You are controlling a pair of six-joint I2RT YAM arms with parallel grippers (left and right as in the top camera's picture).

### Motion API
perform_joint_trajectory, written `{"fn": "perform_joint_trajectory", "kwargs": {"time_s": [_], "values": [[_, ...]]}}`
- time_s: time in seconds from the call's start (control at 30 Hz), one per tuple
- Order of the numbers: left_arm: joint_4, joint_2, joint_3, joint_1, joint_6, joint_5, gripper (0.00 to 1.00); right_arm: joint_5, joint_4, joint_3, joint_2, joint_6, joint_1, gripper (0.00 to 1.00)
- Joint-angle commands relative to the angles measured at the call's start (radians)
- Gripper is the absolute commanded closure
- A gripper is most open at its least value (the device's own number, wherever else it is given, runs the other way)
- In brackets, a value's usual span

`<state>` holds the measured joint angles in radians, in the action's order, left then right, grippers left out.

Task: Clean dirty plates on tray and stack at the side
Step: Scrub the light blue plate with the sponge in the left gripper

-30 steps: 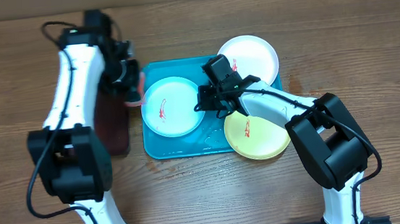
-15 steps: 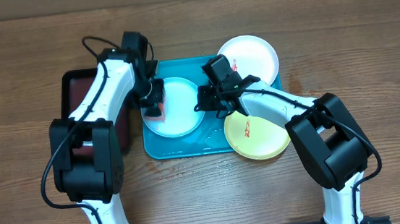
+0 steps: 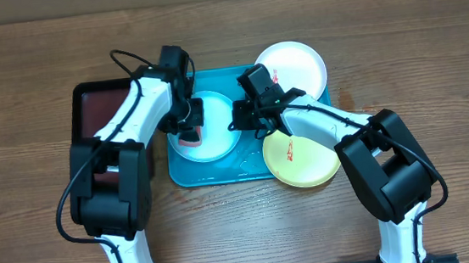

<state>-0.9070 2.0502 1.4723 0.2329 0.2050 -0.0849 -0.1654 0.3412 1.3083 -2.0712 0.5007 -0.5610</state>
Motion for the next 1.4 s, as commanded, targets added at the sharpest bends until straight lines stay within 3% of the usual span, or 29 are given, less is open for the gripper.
{"fn": "perform_joint_trajectory", "kwargs": {"time_s": [0.0,0.5,0.73,1.0,1.1,1.27,1.37], "values": [[0.025,0.003,-0.03,0.026,0.071,-0.009,0.96,-0.016,-0.002,0.022,-0.009,0.002,-0.005,0.96],[0.193,0.003,-0.029,0.037,0.08,-0.004,0.96,-0.015,-0.003,0.022,-0.009,0.002,-0.005,0.96],[0.142,0.003,-0.029,0.026,0.08,0.118,0.96,-0.015,-0.003,0.022,-0.009,0.002,-0.005,0.96],[0.026,0.003,-0.029,0.0,0.034,0.136,0.96,-0.015,-0.003,0.022,-0.009,0.002,-0.005,0.96],[-0.017,0.003,-0.029,-0.001,-0.059,0.076,0.96,-0.015,-0.005,0.022,-0.009,0.002,-0.005,0.96],[-0.078,0.003,-0.029,-0.001,-0.282,-0.199,0.96,-0.016,-0.008,0.022,-0.009,0.002,-0.005,0.96],[-0.077,0.003,-0.029,-0.001,-0.333,-0.339,0.96,-0.016,-0.011,0.022,-0.009,0.002,-0.005,0.96]]}}
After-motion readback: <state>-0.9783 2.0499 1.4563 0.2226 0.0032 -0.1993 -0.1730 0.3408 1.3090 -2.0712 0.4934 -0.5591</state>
